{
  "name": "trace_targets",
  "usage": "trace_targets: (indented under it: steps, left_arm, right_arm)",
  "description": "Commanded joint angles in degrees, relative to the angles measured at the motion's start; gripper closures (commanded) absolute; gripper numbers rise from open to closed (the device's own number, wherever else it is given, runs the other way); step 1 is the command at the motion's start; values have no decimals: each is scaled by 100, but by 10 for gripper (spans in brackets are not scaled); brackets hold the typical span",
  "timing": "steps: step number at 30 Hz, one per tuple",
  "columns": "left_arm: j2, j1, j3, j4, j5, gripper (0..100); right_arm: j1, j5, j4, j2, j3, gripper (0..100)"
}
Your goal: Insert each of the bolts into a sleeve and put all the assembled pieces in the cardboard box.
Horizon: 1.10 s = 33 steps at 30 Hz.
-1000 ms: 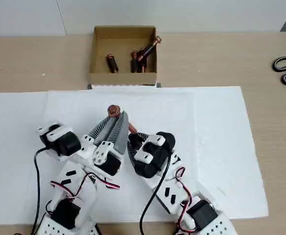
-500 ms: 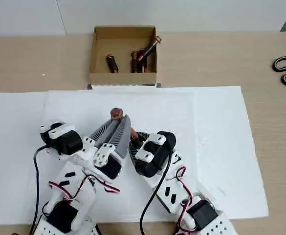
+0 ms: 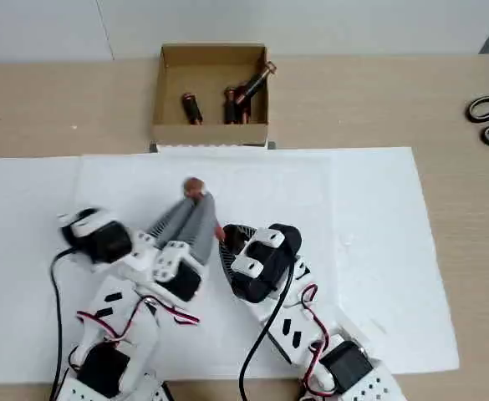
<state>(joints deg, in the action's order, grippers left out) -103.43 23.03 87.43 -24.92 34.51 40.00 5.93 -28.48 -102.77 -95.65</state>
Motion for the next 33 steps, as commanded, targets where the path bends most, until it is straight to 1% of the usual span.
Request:
trace_targets:
  steps: [1, 7, 12, 18, 22, 30, 33]
  left_arm:
    - [-44, -149, -189, 475, 0, 993]
    - [-44, -123, -101, 457, 44, 993]
    - [-35, -123, 92, 457, 255, 993]
    - [-35, -123, 224, 466, 273, 993]
    - [-44, -123, 391, 484, 273, 993]
    - [-44, -123, 409, 457, 281, 993]
    - [-44, 114, 409, 264, 281, 993]
  right_arm:
    - [-13, -53, 127, -66, -79, 996]
    - [-4, -53, 127, -66, -79, 996]
    - [4, -53, 171, -66, -79, 996]
    - [13, -53, 171, -66, -53, 996]
    - [277, -53, 171, -66, -53, 996]
    - [286, -53, 180, -66, -79, 996]
    - [286, -53, 180, -66, -79, 996]
